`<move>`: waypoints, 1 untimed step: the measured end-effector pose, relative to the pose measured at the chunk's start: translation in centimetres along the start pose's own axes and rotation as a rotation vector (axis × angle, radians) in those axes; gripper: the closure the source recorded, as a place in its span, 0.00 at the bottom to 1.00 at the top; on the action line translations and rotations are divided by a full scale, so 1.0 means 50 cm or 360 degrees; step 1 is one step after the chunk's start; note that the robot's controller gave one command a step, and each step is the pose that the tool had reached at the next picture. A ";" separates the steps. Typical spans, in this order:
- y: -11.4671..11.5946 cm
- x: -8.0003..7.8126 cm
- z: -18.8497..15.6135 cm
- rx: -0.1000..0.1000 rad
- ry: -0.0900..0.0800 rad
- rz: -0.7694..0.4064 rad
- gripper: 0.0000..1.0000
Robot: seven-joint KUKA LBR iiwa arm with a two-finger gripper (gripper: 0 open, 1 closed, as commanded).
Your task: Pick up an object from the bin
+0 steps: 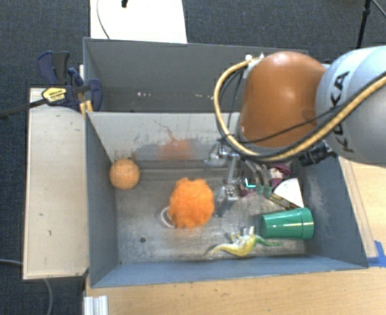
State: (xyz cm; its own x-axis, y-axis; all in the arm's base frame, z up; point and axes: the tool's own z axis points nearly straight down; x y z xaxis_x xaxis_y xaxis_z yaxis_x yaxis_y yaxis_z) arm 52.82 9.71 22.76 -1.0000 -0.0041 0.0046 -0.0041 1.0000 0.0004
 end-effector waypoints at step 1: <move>-0.001 -0.003 -0.007 -0.0001 -0.0012 0.0004 0.00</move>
Offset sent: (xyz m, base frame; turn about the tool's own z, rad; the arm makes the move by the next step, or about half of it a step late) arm -0.0122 0.0246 -0.1576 -0.2389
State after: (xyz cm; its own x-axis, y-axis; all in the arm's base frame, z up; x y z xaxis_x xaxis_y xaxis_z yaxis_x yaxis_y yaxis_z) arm 52.99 9.66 23.12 -1.0000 -0.0013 -0.0031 -0.0013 1.0000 0.0012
